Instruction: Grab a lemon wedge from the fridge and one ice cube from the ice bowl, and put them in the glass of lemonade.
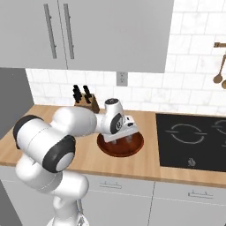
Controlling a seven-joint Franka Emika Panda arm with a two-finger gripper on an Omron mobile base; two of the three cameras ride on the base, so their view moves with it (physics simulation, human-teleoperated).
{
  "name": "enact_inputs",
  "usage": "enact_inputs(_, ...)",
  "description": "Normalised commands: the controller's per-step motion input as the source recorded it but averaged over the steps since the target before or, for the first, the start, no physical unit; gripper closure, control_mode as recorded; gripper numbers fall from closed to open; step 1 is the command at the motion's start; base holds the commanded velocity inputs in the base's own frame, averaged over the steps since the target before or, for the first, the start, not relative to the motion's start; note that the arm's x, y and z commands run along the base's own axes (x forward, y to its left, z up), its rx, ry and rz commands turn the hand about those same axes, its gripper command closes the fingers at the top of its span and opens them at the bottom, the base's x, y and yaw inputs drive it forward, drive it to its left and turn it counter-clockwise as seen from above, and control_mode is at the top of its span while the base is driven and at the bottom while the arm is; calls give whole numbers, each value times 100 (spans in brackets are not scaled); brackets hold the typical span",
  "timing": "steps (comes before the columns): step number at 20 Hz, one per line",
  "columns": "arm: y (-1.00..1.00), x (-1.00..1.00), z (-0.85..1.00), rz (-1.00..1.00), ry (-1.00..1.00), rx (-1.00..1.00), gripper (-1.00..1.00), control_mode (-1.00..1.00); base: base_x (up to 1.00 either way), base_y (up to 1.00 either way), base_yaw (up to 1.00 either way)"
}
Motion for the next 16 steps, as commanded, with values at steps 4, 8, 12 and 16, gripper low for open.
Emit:
enact_inputs(4,-3,29,-27,0,0,0,-100,-100,0,0,0)
enact_inputs(8,-12,26,-20,0,0,0,-100,-100,0,0,0)
enact_inputs(12,-19,22,-16,0,0,0,-100,-100,0,0,0)
enact_inputs(16,-11,24,-17,0,0,0,-100,-100,0,0,0)
